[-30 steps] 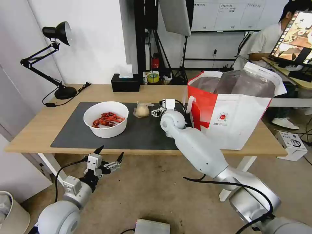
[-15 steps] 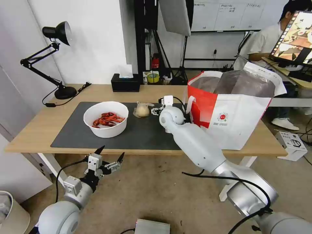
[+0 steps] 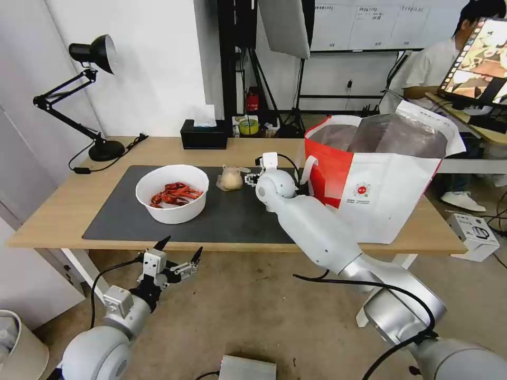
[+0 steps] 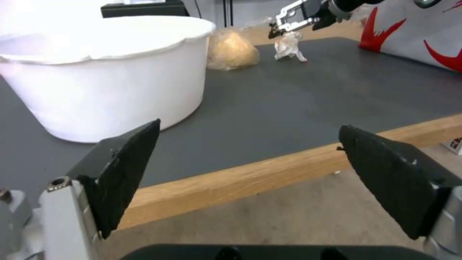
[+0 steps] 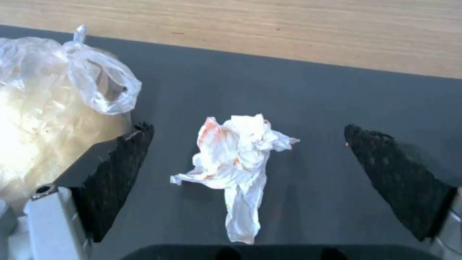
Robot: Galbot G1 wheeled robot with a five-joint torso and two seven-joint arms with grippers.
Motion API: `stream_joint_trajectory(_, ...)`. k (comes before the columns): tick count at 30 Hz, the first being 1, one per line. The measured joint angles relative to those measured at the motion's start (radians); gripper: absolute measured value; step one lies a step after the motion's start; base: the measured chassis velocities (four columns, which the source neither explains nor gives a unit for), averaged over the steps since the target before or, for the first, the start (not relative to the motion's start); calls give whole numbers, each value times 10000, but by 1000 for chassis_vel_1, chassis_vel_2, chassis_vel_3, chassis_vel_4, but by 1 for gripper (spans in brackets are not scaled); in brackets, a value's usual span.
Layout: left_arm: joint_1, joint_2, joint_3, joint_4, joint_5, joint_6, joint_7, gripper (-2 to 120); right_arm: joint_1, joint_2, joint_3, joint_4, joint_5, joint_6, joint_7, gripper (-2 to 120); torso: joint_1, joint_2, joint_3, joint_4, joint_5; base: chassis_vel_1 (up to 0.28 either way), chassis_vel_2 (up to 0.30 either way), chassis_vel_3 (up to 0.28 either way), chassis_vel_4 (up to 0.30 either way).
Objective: Pick up the trash from the table and place it into the takeout bag.
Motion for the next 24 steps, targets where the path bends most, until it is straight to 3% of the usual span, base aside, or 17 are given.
stream_joint_trajectory(24,-12,-11,39,14,16,-29,-3,100,110,29,-154,-371,-582,-442,-324,100,0,0,0,-1,0,0,0,0,0)
